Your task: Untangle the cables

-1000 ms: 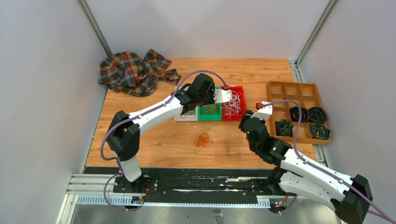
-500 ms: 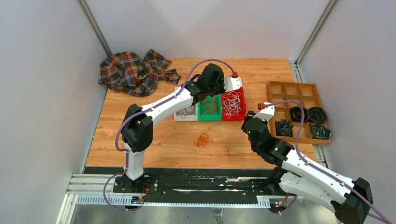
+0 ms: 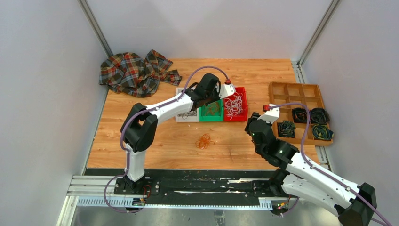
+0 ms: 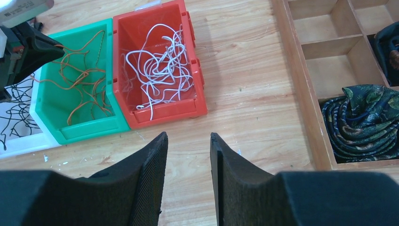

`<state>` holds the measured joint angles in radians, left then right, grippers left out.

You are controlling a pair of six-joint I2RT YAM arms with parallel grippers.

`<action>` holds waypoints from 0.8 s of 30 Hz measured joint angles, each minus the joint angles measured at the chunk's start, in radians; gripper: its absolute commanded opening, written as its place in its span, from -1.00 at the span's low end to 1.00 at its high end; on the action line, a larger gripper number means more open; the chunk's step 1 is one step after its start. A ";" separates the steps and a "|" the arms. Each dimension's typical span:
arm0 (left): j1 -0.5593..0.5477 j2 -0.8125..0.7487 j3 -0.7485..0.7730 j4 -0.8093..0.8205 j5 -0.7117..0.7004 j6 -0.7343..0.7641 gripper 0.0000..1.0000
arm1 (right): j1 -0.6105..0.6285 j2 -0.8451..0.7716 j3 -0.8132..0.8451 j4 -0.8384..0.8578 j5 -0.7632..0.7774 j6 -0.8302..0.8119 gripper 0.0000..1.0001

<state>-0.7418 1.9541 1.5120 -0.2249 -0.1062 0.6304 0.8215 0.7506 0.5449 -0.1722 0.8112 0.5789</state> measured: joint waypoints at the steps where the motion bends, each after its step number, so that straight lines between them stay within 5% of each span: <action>1: 0.000 0.002 0.000 0.003 -0.002 -0.007 -0.99 | 0.000 0.000 0.000 -0.005 0.000 0.001 -0.23; 13: 0.000 0.106 0.000 0.031 0.032 -0.053 -0.95 | 0.000 0.006 0.005 -0.033 -0.016 0.002 -0.17; 24: 0.007 0.121 0.153 -0.131 0.074 -0.106 0.42 | 0.000 0.007 0.053 -0.045 -0.051 -0.048 0.08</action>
<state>-0.7349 2.0754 1.6653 -0.3561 -0.0319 0.5240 0.8211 0.7574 0.5980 -0.2169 0.7601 0.5312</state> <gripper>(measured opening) 0.506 0.508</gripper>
